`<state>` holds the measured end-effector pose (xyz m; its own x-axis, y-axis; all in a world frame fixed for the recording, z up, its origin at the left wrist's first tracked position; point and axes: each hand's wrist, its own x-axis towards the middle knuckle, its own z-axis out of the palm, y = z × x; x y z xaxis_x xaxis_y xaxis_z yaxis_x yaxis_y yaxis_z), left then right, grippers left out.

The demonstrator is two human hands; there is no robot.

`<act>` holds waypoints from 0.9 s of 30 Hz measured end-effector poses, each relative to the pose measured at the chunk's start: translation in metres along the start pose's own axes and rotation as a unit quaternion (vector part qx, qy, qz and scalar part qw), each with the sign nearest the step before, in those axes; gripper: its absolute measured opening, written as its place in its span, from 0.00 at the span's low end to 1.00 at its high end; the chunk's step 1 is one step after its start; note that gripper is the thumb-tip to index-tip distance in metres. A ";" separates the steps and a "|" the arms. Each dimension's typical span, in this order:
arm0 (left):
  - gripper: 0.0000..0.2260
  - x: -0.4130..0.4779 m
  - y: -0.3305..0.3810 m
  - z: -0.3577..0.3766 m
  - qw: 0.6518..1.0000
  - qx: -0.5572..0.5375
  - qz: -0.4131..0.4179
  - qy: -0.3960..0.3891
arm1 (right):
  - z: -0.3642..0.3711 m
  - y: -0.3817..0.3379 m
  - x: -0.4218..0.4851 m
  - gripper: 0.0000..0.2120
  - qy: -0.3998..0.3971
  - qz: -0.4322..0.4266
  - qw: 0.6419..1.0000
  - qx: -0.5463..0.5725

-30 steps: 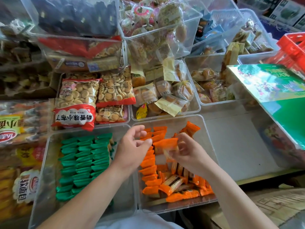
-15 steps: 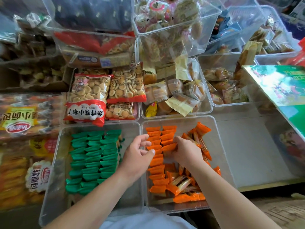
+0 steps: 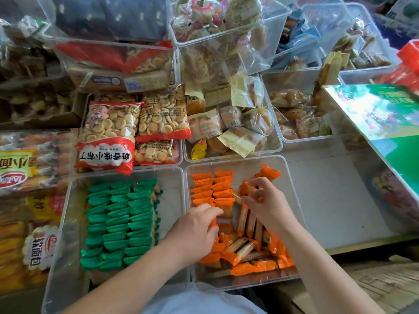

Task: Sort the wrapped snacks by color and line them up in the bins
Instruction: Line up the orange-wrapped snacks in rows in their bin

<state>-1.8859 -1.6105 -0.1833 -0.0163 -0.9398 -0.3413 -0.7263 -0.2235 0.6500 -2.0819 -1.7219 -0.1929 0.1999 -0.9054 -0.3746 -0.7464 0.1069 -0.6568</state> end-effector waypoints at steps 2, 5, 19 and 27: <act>0.15 0.004 0.012 0.012 0.998 0.030 0.015 -0.051 | -0.019 0.011 -0.016 0.11 0.007 0.011 1.000 -0.011; 0.16 0.014 0.034 0.039 0.987 0.066 -0.003 -0.145 | -0.032 0.029 -0.041 0.12 -0.027 0.033 0.998 -0.051; 0.08 0.006 0.055 0.044 0.971 -0.174 -0.092 -0.132 | -0.048 0.050 -0.089 0.10 0.018 0.050 0.993 0.105; 0.11 -0.014 0.060 0.021 0.876 -0.455 -0.121 -0.104 | -0.048 0.019 -0.104 0.13 -0.062 0.089 0.917 0.384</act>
<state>-1.9435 -1.6051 -0.1543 -0.1310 -0.7908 -0.5978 0.1219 -0.6113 0.7819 -2.1469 -1.6451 -0.1351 0.2247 -0.7964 -0.5615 -0.1174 0.5499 -0.8269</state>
